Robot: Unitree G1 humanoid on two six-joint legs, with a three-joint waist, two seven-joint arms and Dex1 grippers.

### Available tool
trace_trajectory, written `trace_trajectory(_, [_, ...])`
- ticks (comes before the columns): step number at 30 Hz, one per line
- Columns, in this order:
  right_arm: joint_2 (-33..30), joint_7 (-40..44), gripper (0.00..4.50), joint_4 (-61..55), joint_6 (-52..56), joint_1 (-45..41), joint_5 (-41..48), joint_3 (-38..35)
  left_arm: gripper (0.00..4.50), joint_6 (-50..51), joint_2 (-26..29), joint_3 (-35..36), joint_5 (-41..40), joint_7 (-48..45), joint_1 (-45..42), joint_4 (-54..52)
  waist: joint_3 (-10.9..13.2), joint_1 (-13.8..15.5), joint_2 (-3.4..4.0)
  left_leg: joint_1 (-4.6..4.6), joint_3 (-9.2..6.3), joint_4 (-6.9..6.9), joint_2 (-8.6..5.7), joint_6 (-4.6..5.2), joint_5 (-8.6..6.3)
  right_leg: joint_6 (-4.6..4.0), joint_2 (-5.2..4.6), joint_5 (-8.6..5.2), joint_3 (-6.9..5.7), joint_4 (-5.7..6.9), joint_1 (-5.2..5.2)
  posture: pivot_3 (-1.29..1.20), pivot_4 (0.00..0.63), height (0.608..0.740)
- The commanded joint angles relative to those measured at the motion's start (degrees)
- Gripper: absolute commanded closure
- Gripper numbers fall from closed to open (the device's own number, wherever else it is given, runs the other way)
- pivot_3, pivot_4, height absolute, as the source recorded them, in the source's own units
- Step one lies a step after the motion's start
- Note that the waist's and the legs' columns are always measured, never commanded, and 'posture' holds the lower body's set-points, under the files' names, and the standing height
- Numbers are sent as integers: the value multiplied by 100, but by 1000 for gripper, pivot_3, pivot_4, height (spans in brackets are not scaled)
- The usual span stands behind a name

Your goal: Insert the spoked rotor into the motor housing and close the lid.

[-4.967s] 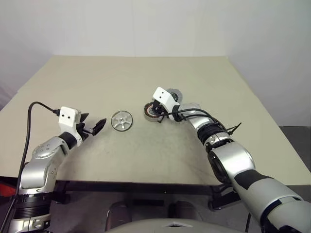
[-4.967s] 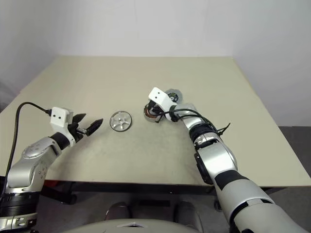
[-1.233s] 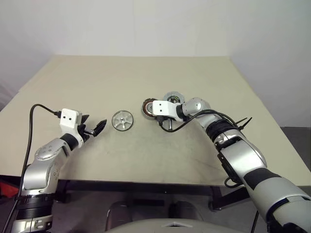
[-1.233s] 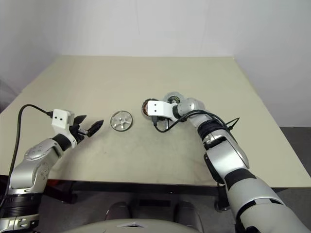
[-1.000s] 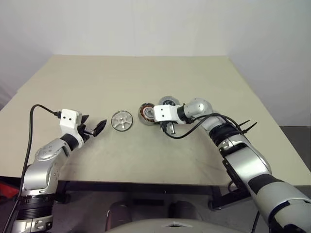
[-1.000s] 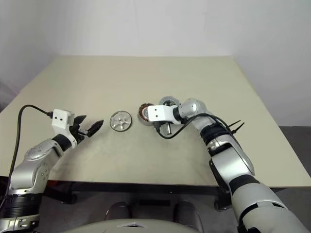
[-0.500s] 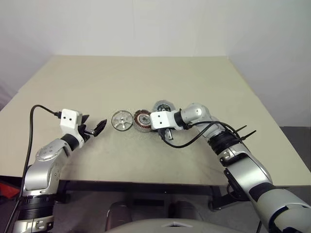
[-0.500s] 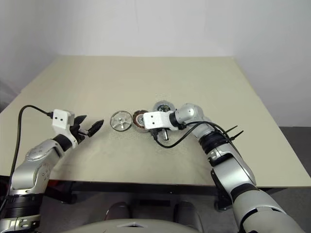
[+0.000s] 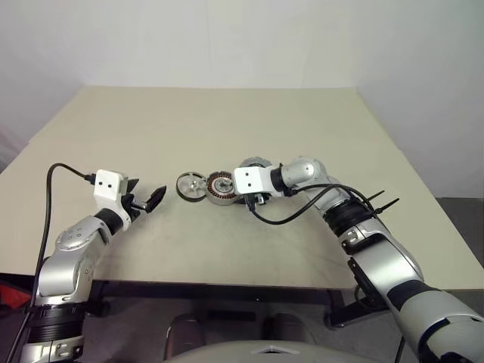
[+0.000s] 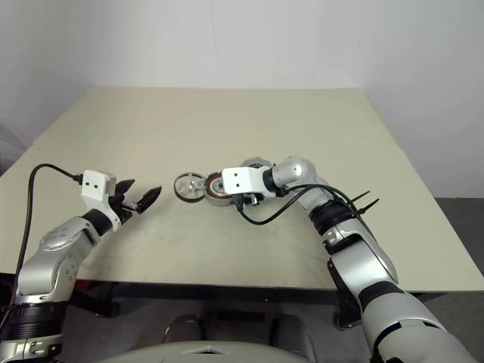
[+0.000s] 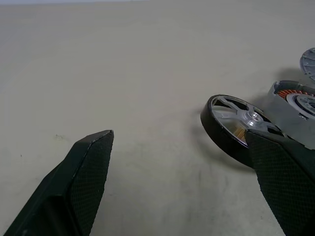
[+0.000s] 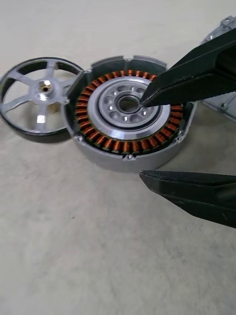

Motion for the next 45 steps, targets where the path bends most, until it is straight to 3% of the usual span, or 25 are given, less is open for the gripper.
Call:
trace_trajectory(1, [-53, 191, 2212, -553, 205, -106, 476, -282, 0, 102, -71, 153, -229, 30, -167, -140, 0, 1, 0, 0, 0, 0, 0, 0, 0, 0, 0, 0, 0, 0, 0, 0, 0, 740])
trace_trajectory(8, [-29, -53, 2212, -843, 646, -40, 598, -391, 0, 1024, -882, 159, -1094, 476, -569, -225, 0, 31, -1, 4, 0, 1, -3, 0, 0, 0, -2, 0, 1, 0, 19, 0, 0, 740])
trace_trajectory(14, [-19, -183, 2212, -942, 803, 35, 607, -378, 0, 1428, -1496, 153, -1309, 827, -876, 317, 0, 24, -2, 3, 0, 0, -3, 0, 0, 0, -2, 0, 0, -1, 20, 0, 0, 740])
trace_trajectory(26, [-35, -374, 2212, -781, 791, -38, 570, -360, 0, 1626, -1517, 670, -1617, 1131, -906, 426, 0, 24, -4, 0, -1, 0, -3, 1, 0, 1, -2, 0, -2, -10, 21, 0, 0, 740])
trace_trajectory(32, [29, -404, 2212, -716, 740, -92, 587, -357, 0, 2021, -1777, 763, -1985, 1404, -1028, 590, 0, 29, -4, 0, -1, 0, -4, 1, -1, 1, -2, 0, -2, -10, 22, 0, 0, 740])
trace_trajectory(35, [42, -412, 2169, -706, 726, -101, 591, -367, 565, 2338, -1870, 836, -2184, 1580, -1144, 736, 0, 38, -4, 0, -1, 0, -5, 1, 0, 1, -4, 0, -2, -10, 22, 0, 0, 740])
trace_trajectory(38, [35, -413, 2169, -720, 727, -77, 592, -377, 1460, 2484, -1896, 923, -2331, 1703, -1236, 812, 0, 37, -4, 0, -1, 0, -4, 1, 0, 1, -3, 0, -2, -10, 22, 0, 0, 740])
trace_trajectory(45, [10, -464, 2169, -660, 704, -74, 569, -377, 1460, 2538, -1858, 977, -2426, 1758, -1243, 803, 0, 33, -4, -1, -1, -1, -4, 2, -1, 1, -4, 0, -3, -15, 22, 0, 0, 740])
